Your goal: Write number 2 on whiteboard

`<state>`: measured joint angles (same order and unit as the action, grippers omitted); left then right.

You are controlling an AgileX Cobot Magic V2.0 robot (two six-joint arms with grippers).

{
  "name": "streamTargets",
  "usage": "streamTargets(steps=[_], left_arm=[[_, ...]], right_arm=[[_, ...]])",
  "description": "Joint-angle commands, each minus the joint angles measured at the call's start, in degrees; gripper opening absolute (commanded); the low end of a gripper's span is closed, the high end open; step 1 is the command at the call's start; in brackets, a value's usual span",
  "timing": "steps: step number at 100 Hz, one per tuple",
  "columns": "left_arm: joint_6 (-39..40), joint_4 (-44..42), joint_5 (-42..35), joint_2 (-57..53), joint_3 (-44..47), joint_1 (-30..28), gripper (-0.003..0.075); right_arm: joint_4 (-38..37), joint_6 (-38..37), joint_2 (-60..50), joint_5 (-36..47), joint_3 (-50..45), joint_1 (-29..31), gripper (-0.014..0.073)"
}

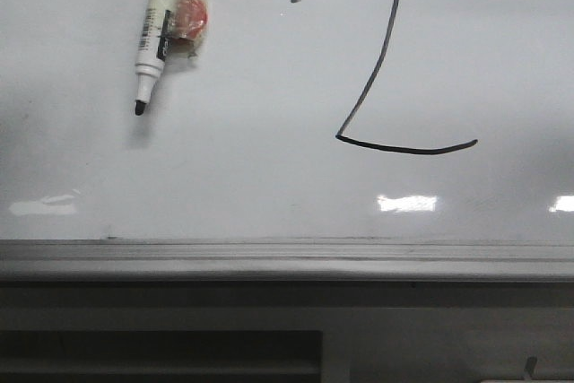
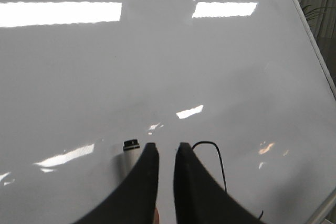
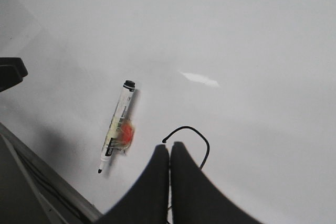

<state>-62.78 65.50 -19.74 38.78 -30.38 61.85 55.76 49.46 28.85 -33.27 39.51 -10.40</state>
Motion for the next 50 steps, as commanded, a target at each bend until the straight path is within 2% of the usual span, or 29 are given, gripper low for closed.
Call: streamTargets(steps=[1, 17, 39, 50], left_arm=[[-0.3, -1.1, 1.7, -2.8, 1.0, 0.3, -0.002], [-0.3, -4.6, 4.9, -9.4, 6.7, 0.3, -0.002], [-0.3, -4.6, 5.6, -21.9, 14.6, 0.3, -0.002], [-0.3, -4.6, 6.1, -27.8, 17.5, 0.3, -0.002]], right_arm=[[2.2, 2.3, -4.8, 5.3, -2.4, 0.4, -0.0053], [2.2, 2.5, -15.4, 8.0, -13.0, 0.4, -0.0055], [2.2, 2.5, -30.1, 8.6, -25.3, 0.4, -0.0055], [3.9, 2.3, -29.4, 8.7, -28.0, 0.3, -0.0055]])
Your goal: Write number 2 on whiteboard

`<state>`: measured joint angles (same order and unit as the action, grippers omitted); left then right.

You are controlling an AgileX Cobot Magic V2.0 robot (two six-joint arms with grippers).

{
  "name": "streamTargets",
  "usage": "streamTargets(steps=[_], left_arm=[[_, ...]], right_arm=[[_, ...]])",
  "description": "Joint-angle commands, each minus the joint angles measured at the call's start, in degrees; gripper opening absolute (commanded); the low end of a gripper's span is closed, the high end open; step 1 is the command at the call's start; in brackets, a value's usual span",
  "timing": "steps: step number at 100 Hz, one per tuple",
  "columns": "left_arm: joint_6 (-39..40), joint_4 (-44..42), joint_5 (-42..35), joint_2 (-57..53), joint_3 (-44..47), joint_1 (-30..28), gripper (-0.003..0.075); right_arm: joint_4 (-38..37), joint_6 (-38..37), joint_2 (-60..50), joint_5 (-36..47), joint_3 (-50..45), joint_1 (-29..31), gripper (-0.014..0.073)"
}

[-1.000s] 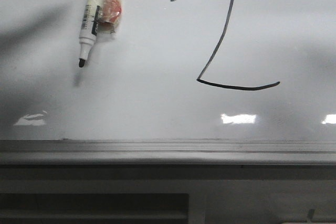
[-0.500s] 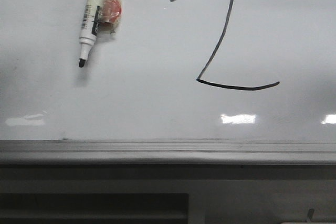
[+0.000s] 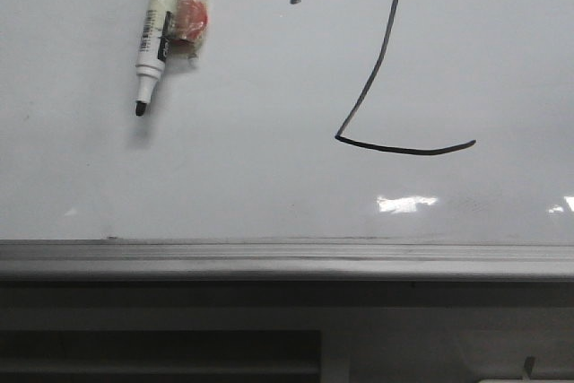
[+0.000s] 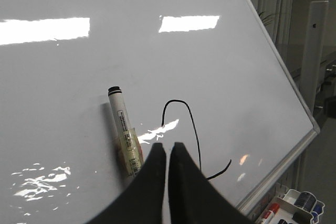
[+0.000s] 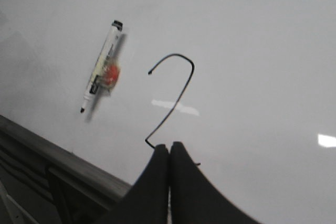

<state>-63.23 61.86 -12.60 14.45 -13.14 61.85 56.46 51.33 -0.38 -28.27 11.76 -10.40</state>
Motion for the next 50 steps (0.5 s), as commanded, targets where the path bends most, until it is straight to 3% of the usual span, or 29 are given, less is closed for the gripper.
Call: streamTargets(steps=[1, 50], left_arm=[[0.2, -0.6, -1.1, -3.8, 0.3, 0.3, -0.002], [0.2, 3.2, 0.1, -7.5, 1.8, 0.3, -0.002]], right_arm=[[3.3, 0.4, -0.1, 3.9, -0.3, 0.3, -0.0055], [3.9, 0.4, 0.0, 6.8, -0.4, 0.4, -0.0055]])
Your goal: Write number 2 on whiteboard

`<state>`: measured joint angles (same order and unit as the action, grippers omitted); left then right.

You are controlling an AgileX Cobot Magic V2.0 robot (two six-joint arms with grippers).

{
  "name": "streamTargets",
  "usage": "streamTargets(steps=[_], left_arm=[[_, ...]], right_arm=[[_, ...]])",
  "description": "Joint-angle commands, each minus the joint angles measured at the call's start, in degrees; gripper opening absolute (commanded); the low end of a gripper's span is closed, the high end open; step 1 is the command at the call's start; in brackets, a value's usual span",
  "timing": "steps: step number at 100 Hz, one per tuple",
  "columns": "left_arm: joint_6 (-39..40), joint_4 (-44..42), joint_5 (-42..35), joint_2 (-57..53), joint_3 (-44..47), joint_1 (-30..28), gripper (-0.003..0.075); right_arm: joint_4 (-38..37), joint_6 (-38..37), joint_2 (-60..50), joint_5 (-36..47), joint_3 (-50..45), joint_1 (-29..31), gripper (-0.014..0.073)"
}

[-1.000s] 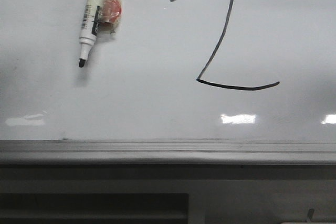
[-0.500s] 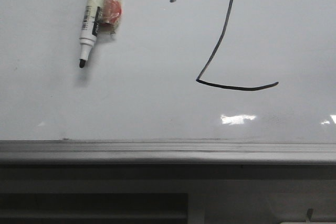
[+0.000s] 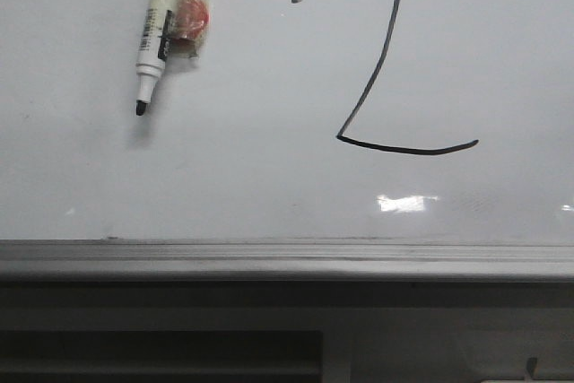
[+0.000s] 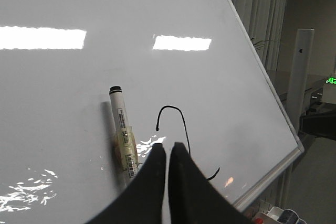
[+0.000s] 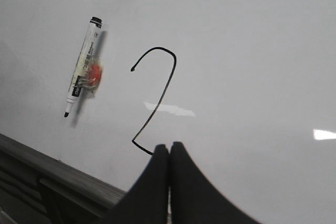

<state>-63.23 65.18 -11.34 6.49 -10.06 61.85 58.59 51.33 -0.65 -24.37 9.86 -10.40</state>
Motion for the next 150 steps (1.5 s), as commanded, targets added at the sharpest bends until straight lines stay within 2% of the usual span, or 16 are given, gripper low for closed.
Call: streamTargets(steps=[1, 57, 69, 75, 81, 99, 106, 114, 134, 150], left_arm=[[0.2, -0.1, -1.2, 0.5, -1.3, 0.3, -0.002], [0.2, -0.1, -1.2, 0.5, -1.1, 0.3, -0.002], [1.5, -9.8, -1.2, 0.5, -0.2, -1.2, -0.002], [6.2, -14.4, -1.9, 0.9, 0.4, -4.8, -0.002], [14.5, -20.0, -2.0, 2.0, 1.2, -9.8, -0.002], [43.6, -47.2, -0.5, 3.5, 3.2, -28.7, -0.002], [51.1, -54.9, 0.3, 2.7, 4.0, -34.1, -0.002], [54.8, -59.8, 2.5, 0.5, 4.4, -38.6, -0.002], [56.3, -60.5, 8.4, -2.9, 5.1, -48.0, -0.002], [57.0, -60.6, 7.0, -5.8, 8.9, -52.6, -0.002]], right_arm=[[1.8, 0.4, 0.2, 2.9, 1.5, 0.4, -0.0055], [1.8, 0.4, 0.2, 2.9, 1.5, 0.4, -0.0055], [1.8, 0.4, 0.2, 2.9, 1.5, 0.4, -0.0055], [1.8, 0.4, 0.2, 2.9, 1.5, 0.4, -0.0055], [1.8, 0.4, 0.2, 2.9, 1.5, 0.4, -0.0055], [1.8, 0.4, 0.2, 2.9, 1.5, 0.4, -0.0055], [1.8, 0.4, 0.2, 2.9, 1.5, 0.4, -0.0055], [1.8, 0.4, 0.2, 2.9, 1.5, 0.4, -0.0055], [1.8, 0.4, 0.2, 2.9, 1.5, 0.4, -0.0055], [1.8, 0.4, 0.2, 2.9, 1.5, 0.4, -0.0055]])
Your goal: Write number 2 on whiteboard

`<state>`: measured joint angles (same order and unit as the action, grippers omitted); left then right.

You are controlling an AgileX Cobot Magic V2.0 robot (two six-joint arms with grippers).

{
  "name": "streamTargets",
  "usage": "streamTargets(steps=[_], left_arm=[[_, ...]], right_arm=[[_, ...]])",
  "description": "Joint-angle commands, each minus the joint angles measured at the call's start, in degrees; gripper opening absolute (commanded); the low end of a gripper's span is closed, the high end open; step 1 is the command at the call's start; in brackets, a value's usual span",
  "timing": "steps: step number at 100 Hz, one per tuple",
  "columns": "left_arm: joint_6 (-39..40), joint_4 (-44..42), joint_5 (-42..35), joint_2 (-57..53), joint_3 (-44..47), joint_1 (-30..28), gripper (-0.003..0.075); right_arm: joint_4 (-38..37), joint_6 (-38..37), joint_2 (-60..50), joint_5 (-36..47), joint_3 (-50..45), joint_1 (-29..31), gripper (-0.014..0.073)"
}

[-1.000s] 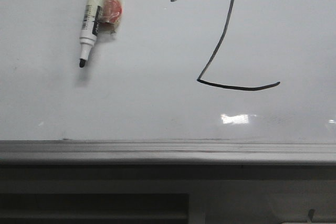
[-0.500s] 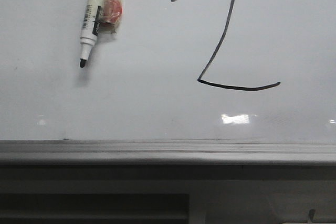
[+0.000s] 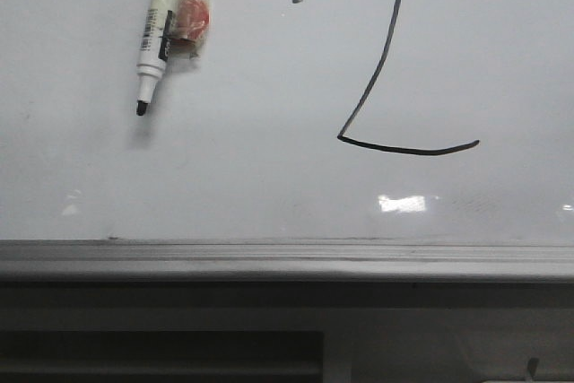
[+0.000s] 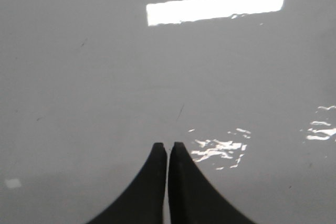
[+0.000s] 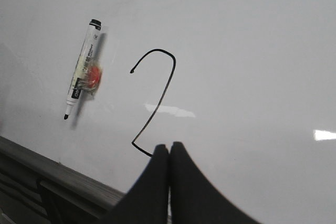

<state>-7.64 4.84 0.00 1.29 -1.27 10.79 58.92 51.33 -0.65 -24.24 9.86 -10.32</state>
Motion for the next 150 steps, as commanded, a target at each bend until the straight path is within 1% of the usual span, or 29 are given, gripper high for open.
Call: streamTargets(steps=[1, 10, 14, 25, 45, 115, 126, 133, 137, 140, 144, 145, 146, 147, 150], left_arm=[[1.7, -0.2, -4.3, -1.0, 0.5, -1.8, -0.002], [2.0, -0.2, -4.3, -2.2, 2.0, -3.5, -0.002], [2.0, -0.2, -2.6, -2.8, 2.0, -4.4, -0.002], [2.0, -0.2, -3.6, -3.2, 2.2, -6.4, -0.002], [2.0, 0.0, -3.5, -3.2, 2.1, -4.7, -0.002], [2.0, 0.0, -3.9, -3.1, 2.1, -4.7, -0.002], [2.0, 0.0, -3.9, -3.1, 2.1, -4.7, -0.002], [2.0, 0.0, -3.9, -3.1, 2.1, -4.7, -0.002], [2.0, 0.0, -3.9, -3.1, 2.1, -4.7, -0.002], [2.0, 0.0, -3.9, -3.1, 2.1, -4.7, -0.002], [2.0, 0.0, -3.9, -3.1, 2.1, -4.7, -0.002], [2.0, 0.0, -3.9, -3.1, 2.1, -4.7, -0.002], [2.0, 0.0, -3.9, -3.1, 2.1, -4.7, -0.002], [2.0, 0.0, -3.9, -3.1, 2.1, -4.7, -0.002], [2.0, 0.0, -3.9, -3.1, 2.1, -4.7, -0.002]], right_arm=[[1.5, 0.4, 0.2, 2.8, 1.5, 0.3, -0.0055], [1.5, 0.4, 0.2, 2.8, 1.5, 0.3, -0.0055], [1.5, 0.4, 0.2, 2.8, 1.5, 0.3, -0.0055], [1.5, 0.4, 0.2, 2.8, 1.5, 0.3, -0.0055], [1.5, 0.4, 0.2, 2.8, 1.5, 0.3, -0.0055], [1.5, 0.4, 0.2, 2.9, 1.5, 0.3, -0.0055], [1.2, 0.5, 0.2, 4.7, 1.4, 0.3, -0.0055], [-2.1, -0.3, 0.2, 8.0, 1.4, 0.3, -0.0055], [-7.5, -3.3, 0.3, 9.6, 1.4, 0.4, -0.0055], [-12.7, -9.1, 0.4, 11.2, 1.4, 0.8, -0.0055], [-21.9, -16.4, 0.7, 12.6, 1.4, 1.5, -0.0055], [-23.6, -19.3, 0.9, 13.0, 1.4, 1.6, -0.0055], [-26.9, -20.8, 0.9, 13.1, 1.4, 1.9, -0.0055], [-28.6, -23.6, 1.0, 13.3, 1.4, 2.0, -0.0055], [-36.4, -28.9, 1.1, 13.5, 1.4, 2.6, -0.0055]])
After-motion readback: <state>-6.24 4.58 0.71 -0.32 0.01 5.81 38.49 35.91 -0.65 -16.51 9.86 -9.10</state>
